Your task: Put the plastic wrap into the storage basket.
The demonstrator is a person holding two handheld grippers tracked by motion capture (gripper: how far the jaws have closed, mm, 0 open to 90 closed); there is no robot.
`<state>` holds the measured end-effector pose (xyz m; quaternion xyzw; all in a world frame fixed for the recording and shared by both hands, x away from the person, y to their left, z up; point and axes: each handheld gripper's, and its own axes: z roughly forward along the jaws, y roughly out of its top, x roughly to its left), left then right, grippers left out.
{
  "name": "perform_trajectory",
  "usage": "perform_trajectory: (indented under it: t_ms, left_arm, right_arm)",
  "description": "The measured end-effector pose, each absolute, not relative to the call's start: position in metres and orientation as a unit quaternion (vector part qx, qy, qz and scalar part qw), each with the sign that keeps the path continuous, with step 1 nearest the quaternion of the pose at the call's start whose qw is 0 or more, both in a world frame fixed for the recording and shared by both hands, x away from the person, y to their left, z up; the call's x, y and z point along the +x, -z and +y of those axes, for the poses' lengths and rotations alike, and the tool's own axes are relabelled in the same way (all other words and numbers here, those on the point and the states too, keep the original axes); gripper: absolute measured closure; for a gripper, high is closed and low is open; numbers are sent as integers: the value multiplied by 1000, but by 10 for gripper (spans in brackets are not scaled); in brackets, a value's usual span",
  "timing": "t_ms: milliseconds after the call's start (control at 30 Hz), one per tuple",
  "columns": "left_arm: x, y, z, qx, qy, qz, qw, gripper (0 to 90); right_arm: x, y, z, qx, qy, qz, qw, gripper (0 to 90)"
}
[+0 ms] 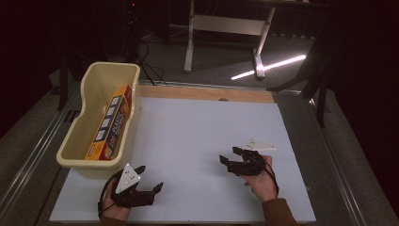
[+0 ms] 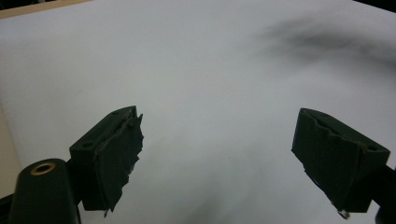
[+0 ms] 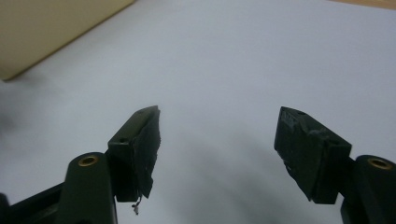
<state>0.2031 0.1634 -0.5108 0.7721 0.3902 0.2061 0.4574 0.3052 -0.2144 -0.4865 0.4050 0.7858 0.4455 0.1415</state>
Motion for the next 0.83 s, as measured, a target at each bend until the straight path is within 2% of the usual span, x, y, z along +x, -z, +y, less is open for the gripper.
perform_trajectory:
  t_ms: [267, 700, 833]
  left_arm:
    - [204, 510, 162, 773, -204, 388, 459, 155]
    - [204, 511, 162, 772, -205, 390, 458, 155]
    - [204, 512, 160, 775, -204, 390, 453, 155]
  right_arm:
    - [290, 494, -246, 427, -463, 761, 157, 276]
    - [262, 490, -266, 439, -477, 739, 182, 263]
    - [261, 491, -268, 438, -470, 743, 188, 233]
